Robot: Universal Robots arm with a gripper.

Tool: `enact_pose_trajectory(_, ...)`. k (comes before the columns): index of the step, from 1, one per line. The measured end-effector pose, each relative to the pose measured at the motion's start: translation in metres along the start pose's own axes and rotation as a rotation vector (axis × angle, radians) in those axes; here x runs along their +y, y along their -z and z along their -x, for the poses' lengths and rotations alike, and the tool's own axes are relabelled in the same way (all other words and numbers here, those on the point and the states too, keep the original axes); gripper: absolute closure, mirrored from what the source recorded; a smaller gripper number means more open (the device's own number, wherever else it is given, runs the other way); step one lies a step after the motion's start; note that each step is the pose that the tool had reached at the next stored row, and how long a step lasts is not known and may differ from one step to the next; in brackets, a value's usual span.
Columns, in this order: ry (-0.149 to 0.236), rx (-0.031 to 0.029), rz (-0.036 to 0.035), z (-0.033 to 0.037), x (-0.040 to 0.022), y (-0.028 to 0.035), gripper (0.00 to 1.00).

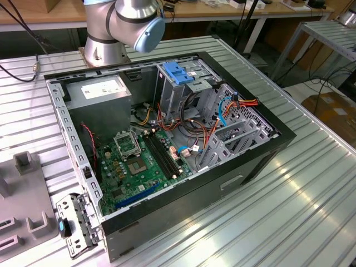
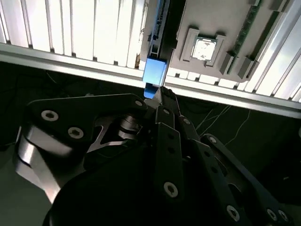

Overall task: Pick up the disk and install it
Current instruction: 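Pick up the disk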

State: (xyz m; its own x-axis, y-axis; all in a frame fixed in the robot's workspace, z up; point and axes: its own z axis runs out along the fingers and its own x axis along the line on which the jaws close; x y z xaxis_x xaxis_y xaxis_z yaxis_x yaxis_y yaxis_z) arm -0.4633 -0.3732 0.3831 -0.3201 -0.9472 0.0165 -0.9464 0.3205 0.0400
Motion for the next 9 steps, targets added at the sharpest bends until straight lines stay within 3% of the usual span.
enact_pose_trajectory(2,0.041,0.002,-0.0003,0.0004,0.0,-0.0021,0.89)
enact_pose_trajectory(3,0.093,0.0037,-0.0045,0.0004,0.0,-0.004,0.89)
enact_pose_trajectory(6,0.127,-0.0025,-0.0319,0.0005,-0.0001,-0.0055,0.89)
enact_pose_trajectory(8,0.135,-0.0041,-0.039,0.0005,-0.0001,-0.0077,0.89)
enact_pose_trajectory(9,0.135,-0.004,-0.039,0.0004,0.0001,-0.0083,0.89)
